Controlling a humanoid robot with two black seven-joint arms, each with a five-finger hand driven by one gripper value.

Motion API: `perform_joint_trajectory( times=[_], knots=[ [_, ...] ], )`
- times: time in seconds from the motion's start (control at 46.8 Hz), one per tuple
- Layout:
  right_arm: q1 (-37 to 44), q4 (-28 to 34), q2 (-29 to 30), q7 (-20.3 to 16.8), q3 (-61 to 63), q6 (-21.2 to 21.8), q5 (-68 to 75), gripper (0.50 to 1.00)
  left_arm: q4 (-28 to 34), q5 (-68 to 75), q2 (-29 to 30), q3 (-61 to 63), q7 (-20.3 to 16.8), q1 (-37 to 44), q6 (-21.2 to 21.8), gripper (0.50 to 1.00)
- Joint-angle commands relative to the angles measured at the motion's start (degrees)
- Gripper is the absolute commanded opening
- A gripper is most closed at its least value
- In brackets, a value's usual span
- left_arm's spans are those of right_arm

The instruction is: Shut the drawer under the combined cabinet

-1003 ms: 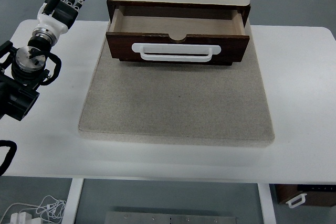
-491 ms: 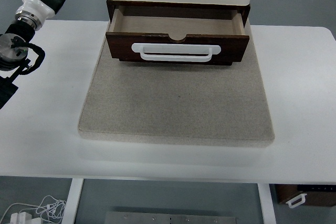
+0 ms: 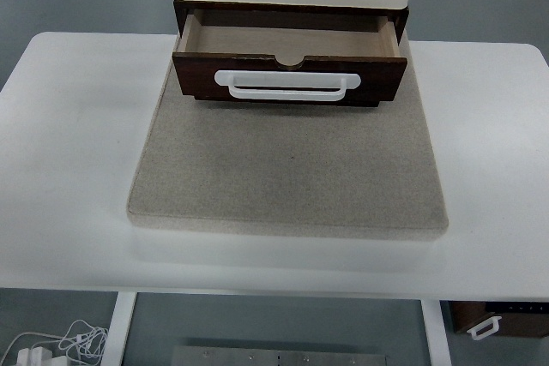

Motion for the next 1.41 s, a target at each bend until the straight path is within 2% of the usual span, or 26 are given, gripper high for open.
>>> perform_joint_trajectory(
  times=[0.0, 0.448, 0.726, 0.833, 1.025, 1.153, 1.388],
  knots=[
    [0.0, 0.0, 0.0, 0.0, 0.0, 0.0, 0.0, 0.952, -4.5, 0.2, 3.3, 0.1, 0.0, -0.6, -0.5, 1.000],
    [0.0, 0.0, 0.0, 0.0, 0.0, 0.0, 0.0, 0.952, -23.8, 0.3, 12.0, 2.9, 0.5, -4.6, -1.9, 1.000],
    [0.0, 0.0, 0.0, 0.0, 0.0, 0.0, 0.0, 0.952, -30.1, 11.1, 11.9, 11.0, 1.0, -7.8, -2.2, 1.000],
    [0.0, 0.0, 0.0, 0.0, 0.0, 0.0, 0.0, 0.952, -30.5, 14.3, 10.9, 12.8, 1.4, -8.2, -3.8, 1.000],
    [0.0, 0.0, 0.0, 0.0, 0.0, 0.0, 0.0, 0.952, -30.5, 21.9, 8.7, 17.8, 7.8, -10.3, -6.2, 1.000],
    [0.0, 0.0, 0.0, 0.0, 0.0, 0.0, 0.0, 0.952, -30.5, 26.7, 6.9, 18.9, 10.3, -10.3, -9.5, 1.000],
    [0.0, 0.0, 0.0, 0.0, 0.1, 0.0, 0.0, 0.952, -30.5, 34.4, 2.9, 19.5, 19.9, -10.6, -16.4, 1.000]
  ],
)
